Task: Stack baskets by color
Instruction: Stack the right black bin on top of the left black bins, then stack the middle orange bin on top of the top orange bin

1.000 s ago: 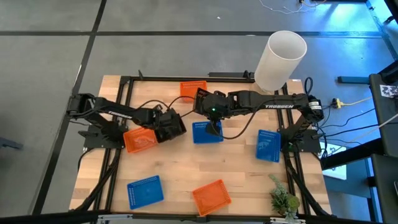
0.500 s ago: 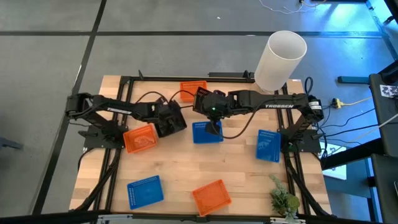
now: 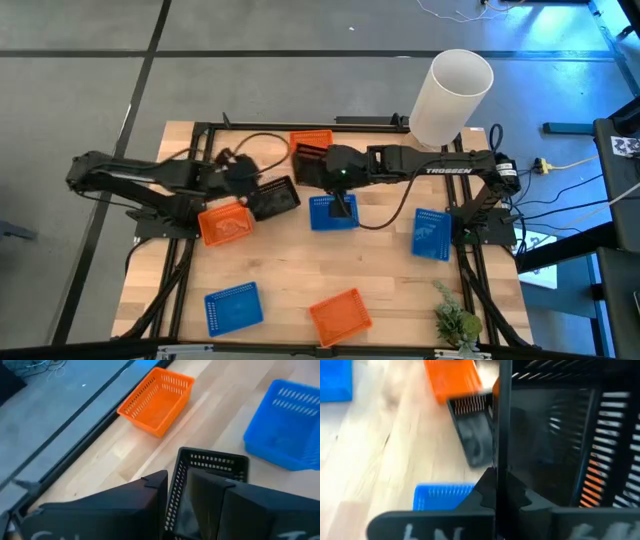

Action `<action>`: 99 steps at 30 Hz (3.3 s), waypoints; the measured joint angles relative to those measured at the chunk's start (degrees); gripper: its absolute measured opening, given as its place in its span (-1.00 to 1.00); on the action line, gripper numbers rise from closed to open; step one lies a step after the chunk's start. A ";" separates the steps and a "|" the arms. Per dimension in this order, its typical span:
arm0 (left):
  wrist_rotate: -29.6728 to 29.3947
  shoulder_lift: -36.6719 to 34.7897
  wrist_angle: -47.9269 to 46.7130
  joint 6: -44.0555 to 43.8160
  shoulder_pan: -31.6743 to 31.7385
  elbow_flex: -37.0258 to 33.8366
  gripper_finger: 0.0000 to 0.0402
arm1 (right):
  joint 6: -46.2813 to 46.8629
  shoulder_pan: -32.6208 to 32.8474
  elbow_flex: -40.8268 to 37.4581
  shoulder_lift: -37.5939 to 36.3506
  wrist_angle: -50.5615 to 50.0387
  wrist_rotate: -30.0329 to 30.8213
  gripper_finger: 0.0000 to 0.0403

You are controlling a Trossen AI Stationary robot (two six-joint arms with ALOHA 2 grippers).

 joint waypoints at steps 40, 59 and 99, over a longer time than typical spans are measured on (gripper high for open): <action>-6.22 -12.57 -4.55 -5.47 -9.45 2.28 -0.67 | -10.96 -5.62 0.02 22.39 17.25 -17.67 -1.00; -5.74 -12.57 -5.42 -5.49 -9.42 2.26 -0.67 | -8.09 -5.56 0.66 22.29 8.55 -16.08 -0.68; 32.26 2.03 -21.16 -39.43 -10.94 2.19 -0.67 | -1.57 -2.61 39.93 18.25 -26.64 -49.93 -0.38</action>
